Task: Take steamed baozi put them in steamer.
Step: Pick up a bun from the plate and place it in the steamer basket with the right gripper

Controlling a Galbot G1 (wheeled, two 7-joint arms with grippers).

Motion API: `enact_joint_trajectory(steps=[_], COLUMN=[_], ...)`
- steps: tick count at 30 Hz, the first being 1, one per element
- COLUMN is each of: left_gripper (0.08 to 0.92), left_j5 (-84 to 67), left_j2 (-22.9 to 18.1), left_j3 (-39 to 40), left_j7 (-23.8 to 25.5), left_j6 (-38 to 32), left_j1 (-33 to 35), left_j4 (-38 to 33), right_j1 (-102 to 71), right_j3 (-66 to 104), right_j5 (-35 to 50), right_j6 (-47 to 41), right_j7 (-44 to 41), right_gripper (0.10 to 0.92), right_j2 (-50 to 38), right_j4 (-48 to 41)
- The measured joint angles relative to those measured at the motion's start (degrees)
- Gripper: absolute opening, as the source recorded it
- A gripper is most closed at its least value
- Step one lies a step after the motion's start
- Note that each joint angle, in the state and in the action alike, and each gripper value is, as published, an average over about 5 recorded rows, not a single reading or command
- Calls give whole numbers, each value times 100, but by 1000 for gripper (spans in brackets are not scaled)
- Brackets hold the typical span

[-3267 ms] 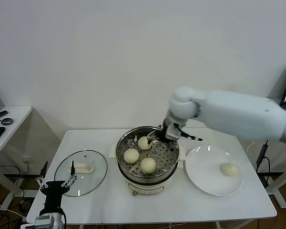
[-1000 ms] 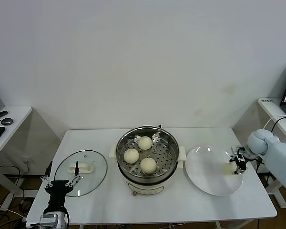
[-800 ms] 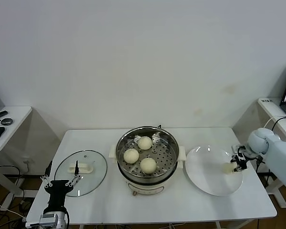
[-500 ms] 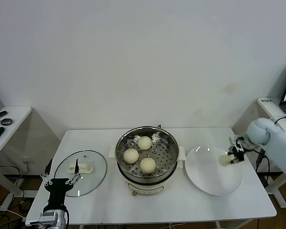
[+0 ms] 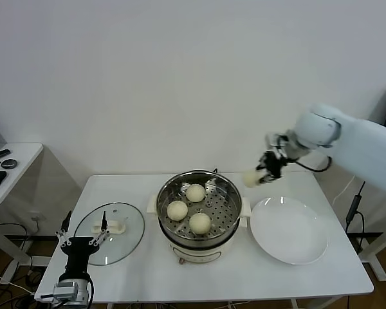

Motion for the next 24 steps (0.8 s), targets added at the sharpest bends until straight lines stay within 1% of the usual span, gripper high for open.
enact_joint_trajectory(steps=[4, 9, 16, 24], left_gripper=[823, 823, 823, 823], left_j5=[-11, -19, -27, -50], left_j2=[-14, -48, -67, -50], left_j3=[-30, -56, -79, -97], left_j7=[5, 8, 11, 12], left_j6=[28, 45, 48, 50], left_j1=[-10, -27, -28, -50], left_j4=[-27, -39, -34, -13], right_j1=[208, 226, -4, -417], right_j3=[-301, -543, -655, -588], right_j5=[403, 606, 578, 389], right_j6=[-410, -739, -1007, -1150], right_j7=[308, 550, 752, 939], right_gripper=[390, 391, 391, 391], right_j2=[292, 613, 908, 1177], right_j4=[234, 322, 211, -111])
